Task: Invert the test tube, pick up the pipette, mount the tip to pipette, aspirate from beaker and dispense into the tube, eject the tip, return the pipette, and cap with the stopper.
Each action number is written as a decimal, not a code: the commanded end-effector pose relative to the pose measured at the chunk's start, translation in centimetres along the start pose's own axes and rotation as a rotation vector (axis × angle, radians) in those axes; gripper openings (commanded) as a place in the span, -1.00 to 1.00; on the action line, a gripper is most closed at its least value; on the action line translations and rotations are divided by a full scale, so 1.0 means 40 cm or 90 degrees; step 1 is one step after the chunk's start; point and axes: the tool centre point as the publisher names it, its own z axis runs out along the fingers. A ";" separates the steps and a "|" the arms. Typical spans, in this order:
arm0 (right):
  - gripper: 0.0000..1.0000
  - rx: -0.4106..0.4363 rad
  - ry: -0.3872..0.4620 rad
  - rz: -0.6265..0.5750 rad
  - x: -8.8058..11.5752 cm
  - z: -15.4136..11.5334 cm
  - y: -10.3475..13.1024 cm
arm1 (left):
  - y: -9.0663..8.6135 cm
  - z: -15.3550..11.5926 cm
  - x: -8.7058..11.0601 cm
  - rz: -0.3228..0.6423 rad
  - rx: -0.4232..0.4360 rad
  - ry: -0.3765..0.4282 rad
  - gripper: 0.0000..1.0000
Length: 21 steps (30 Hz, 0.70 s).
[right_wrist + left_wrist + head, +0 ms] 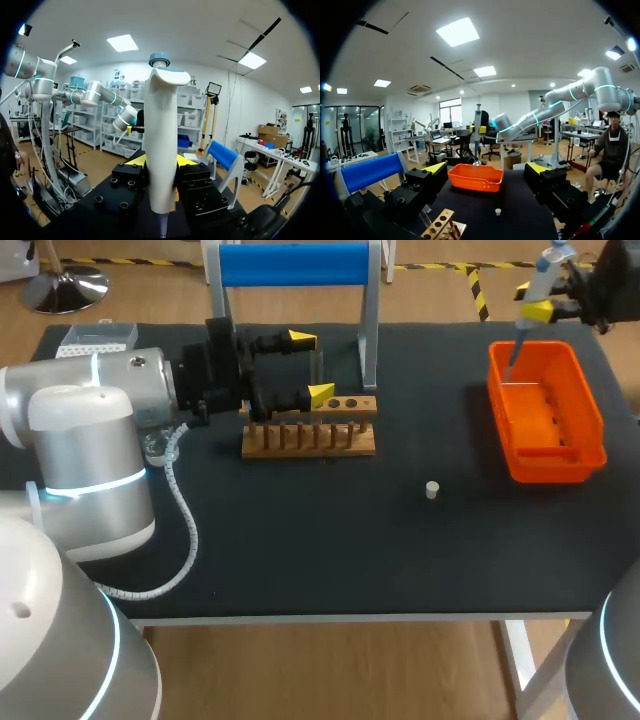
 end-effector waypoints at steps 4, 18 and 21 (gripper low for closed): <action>-1.00 -0.001 -0.014 -0.001 -0.005 -0.101 -0.027 | 0.001 0.000 0.002 0.001 0.001 -0.002 1.00; -1.00 -0.006 -0.036 0.017 0.006 -0.202 -0.065 | 0.001 0.000 0.002 0.001 0.001 -0.002 1.00; -1.00 -0.006 -0.039 0.021 0.012 -0.214 -0.075 | 0.001 0.000 0.002 0.001 0.001 -0.002 1.00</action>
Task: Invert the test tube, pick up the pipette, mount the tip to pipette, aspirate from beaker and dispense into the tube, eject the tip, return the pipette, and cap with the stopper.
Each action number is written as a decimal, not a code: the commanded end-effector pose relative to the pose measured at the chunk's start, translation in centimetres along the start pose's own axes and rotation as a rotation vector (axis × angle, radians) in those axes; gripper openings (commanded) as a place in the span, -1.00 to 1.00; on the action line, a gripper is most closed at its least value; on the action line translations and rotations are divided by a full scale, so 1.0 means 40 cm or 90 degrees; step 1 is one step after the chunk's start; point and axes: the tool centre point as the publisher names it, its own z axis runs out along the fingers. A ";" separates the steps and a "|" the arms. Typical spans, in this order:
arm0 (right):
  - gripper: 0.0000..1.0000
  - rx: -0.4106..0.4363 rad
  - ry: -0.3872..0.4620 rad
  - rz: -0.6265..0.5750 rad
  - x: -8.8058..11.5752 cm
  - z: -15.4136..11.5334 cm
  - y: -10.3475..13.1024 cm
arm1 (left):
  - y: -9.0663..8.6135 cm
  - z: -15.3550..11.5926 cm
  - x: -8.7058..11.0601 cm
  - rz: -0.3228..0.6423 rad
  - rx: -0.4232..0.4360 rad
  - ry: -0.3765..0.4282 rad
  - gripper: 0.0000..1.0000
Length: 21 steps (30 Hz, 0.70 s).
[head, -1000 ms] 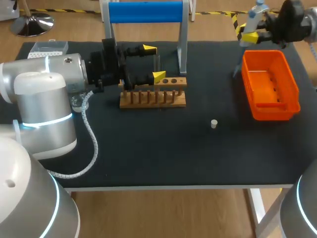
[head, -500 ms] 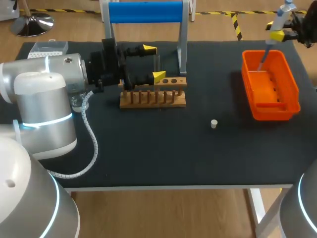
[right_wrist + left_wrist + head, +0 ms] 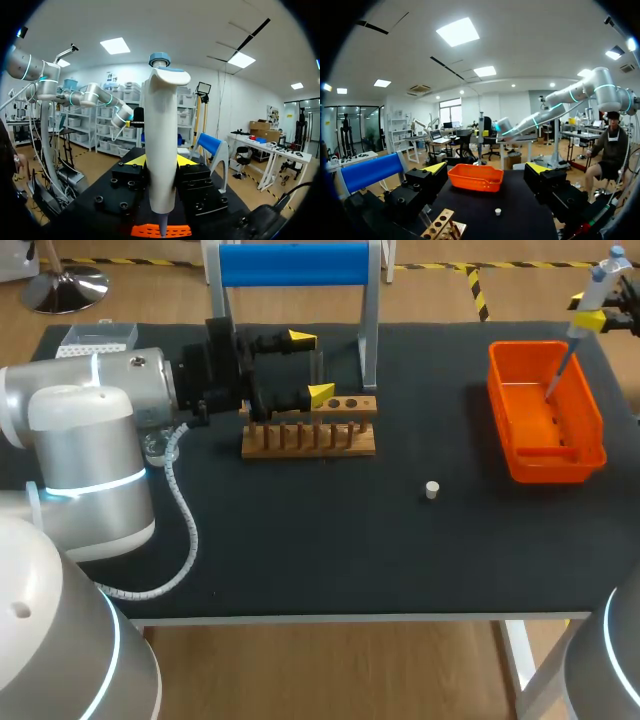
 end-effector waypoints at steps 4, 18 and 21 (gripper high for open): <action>-1.00 -0.007 0.002 0.007 0.009 -0.027 -0.023 | 0.001 0.000 0.002 0.001 0.001 -0.002 1.00; -1.00 -0.014 0.021 0.019 0.030 -0.042 -0.046 | 0.001 0.000 0.002 0.001 0.001 -0.002 1.00; -1.00 -0.014 0.021 0.019 0.030 -0.043 -0.047 | 0.001 0.000 0.002 0.001 0.001 -0.002 1.00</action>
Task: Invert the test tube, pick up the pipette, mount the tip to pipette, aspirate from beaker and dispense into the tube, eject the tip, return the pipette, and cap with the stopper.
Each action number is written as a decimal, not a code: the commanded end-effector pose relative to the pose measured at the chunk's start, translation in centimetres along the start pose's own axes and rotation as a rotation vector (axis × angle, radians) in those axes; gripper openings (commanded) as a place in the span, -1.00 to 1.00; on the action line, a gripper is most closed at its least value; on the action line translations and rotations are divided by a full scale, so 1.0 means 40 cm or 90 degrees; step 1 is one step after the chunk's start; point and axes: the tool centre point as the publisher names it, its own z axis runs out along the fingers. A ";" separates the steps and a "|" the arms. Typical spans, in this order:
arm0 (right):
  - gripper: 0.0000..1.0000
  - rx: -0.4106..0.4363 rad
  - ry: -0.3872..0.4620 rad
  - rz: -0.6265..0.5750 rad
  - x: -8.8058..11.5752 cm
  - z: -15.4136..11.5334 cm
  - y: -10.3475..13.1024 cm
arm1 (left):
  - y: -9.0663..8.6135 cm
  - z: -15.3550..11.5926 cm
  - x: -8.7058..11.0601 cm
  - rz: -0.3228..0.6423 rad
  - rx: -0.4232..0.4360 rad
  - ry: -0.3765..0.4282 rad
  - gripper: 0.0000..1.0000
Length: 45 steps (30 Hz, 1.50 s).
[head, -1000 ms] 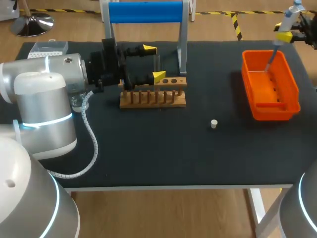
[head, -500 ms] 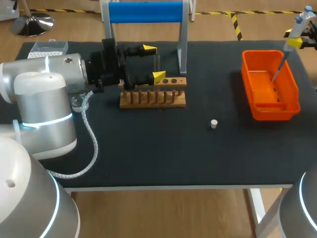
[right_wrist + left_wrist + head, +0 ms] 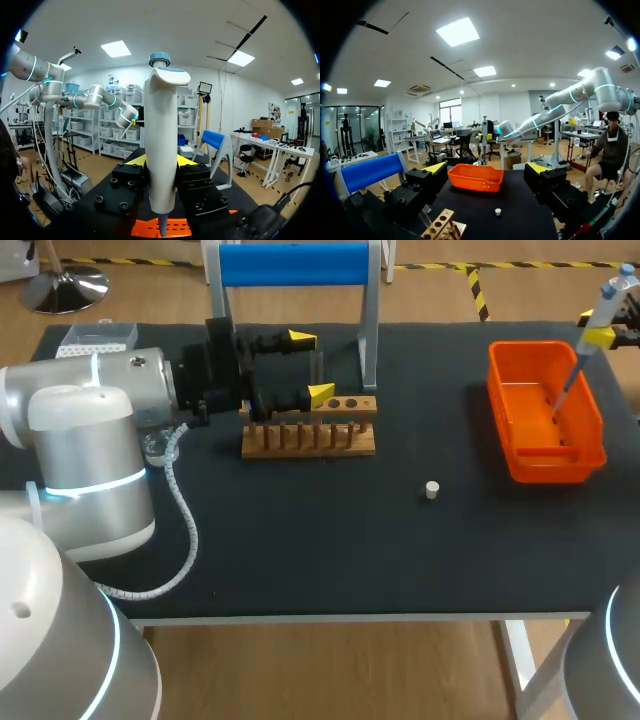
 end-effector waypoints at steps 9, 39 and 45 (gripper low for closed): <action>-1.00 0.008 0.005 -0.001 -0.013 -0.013 0.005 | 0.001 0.000 0.002 0.001 0.001 -0.002 1.00; -1.00 0.008 -0.015 -0.003 -0.012 -0.023 0.020 | 0.001 0.000 0.002 0.001 0.001 -0.002 1.00; -1.00 0.008 -0.015 -0.003 -0.012 -0.023 0.020 | 0.001 0.000 0.002 0.001 0.001 -0.002 1.00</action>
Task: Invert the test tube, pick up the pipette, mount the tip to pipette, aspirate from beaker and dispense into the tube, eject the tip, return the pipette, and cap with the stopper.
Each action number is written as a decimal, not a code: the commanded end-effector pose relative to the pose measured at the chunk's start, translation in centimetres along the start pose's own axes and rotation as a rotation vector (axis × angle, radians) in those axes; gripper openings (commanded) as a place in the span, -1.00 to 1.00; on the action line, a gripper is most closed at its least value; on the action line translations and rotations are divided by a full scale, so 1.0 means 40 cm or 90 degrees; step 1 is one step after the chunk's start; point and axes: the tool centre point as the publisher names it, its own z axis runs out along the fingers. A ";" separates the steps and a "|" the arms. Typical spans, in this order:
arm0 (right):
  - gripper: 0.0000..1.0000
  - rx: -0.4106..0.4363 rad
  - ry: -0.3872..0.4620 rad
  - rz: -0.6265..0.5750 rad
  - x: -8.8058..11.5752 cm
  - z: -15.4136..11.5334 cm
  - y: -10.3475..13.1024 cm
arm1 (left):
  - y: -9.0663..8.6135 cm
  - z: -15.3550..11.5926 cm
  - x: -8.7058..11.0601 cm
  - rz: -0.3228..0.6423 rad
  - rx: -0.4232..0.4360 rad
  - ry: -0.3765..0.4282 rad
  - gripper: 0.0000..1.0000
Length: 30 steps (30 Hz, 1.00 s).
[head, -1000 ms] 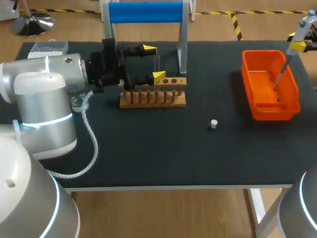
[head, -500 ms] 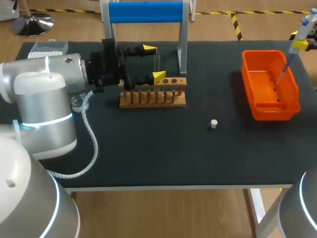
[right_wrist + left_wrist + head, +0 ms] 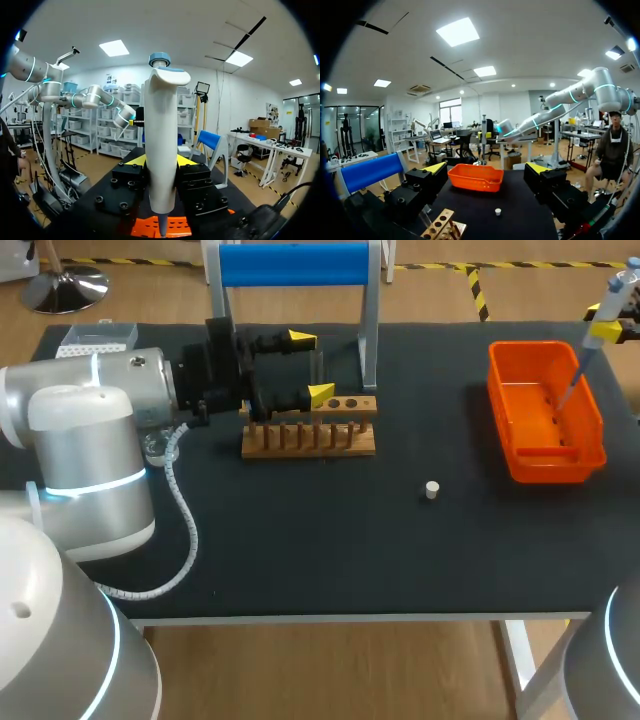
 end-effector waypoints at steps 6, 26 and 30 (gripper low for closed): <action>-1.00 0.002 0.000 0.000 0.001 -0.001 0.002 | -0.053 0.056 -0.029 0.005 -0.016 -0.010 1.00; -1.00 0.002 0.000 0.000 0.001 -0.001 0.002 | -0.208 0.462 -0.077 0.005 -0.136 0.004 1.00; -1.00 0.002 0.000 0.000 0.001 -0.001 0.002 | -0.221 0.530 -0.063 0.007 -0.134 0.016 1.00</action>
